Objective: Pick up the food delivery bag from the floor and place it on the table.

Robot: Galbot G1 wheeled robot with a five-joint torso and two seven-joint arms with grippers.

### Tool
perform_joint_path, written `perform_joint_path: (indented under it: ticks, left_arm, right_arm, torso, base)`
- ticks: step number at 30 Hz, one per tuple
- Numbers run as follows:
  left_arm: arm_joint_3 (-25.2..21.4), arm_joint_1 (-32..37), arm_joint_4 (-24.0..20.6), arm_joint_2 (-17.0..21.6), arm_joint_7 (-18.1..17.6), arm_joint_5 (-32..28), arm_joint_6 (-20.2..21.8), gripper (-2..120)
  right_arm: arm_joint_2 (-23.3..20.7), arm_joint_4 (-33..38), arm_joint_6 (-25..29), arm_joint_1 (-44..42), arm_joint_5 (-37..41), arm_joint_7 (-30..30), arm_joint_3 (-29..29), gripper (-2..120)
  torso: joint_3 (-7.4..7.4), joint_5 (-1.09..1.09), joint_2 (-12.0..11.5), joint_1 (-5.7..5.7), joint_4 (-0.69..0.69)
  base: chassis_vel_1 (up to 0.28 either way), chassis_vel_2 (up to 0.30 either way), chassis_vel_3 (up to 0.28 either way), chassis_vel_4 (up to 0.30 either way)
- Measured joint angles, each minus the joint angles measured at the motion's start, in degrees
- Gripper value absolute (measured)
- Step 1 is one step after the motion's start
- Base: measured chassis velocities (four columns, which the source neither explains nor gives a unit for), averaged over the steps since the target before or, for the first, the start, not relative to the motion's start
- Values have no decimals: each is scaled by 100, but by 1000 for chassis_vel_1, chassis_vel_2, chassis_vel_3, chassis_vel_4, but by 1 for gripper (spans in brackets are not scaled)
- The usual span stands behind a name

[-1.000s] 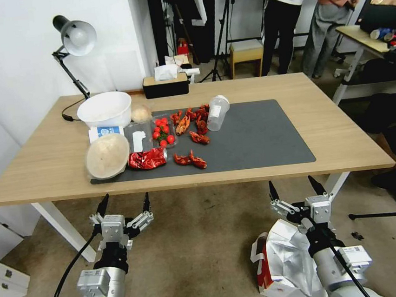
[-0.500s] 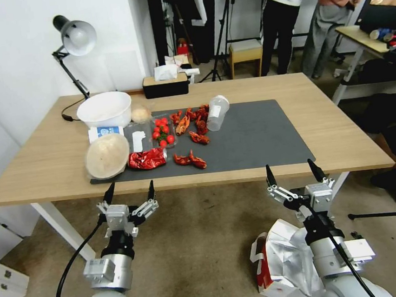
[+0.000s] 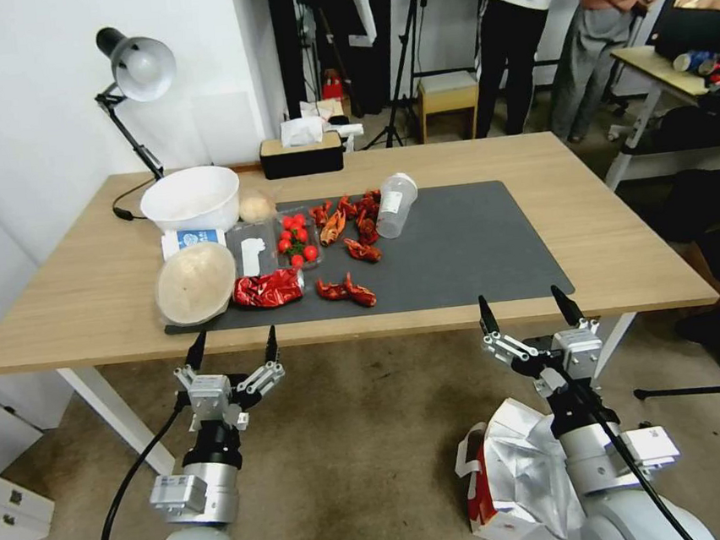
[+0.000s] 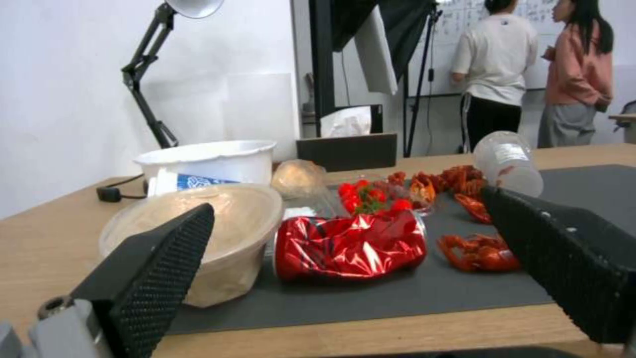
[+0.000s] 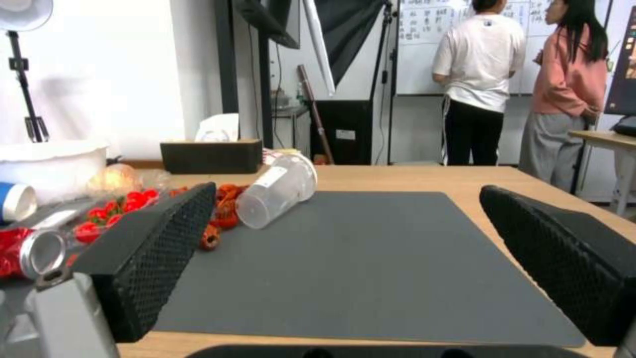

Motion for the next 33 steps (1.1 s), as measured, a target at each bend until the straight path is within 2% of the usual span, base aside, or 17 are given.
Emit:
perform_joint_path:
  ticks: [6, 26, 31, 33]
  left_arm:
    - [57, 15, -40, 2, -87, -25, 55, 100]
    - [114, 177, -165, 4, 23, -7, 16, 98]
    - [127, 190, -179, 9, 55, -9, 16, 98]
    - [129, 218, -205, 9, 117, -11, 16, 98]
  right_arm:
    - [30, 2, 19, -23, -25, 7, -6, 100]
    - [46, 107, 100, -155, -147, 120, -1, 100]
    - [36, 148, 86, -158, -147, 134, 4, 100]
    - [42, 162, 83, -143, -147, 135, 22, 100]
  torso:
    - [-65, 0, -119, -54, 0]
    - [-419, 0, -753, -334, 0]
    - [-467, -1, -835, -369, 0]
    - [-532, 0, -950, -417, -1]
  base:
    - [0, 0, 0, 0]
    - [0, 0, 0, 0]
    - [0, 0, 0, 0]
    - [0, 0, 0, 0]
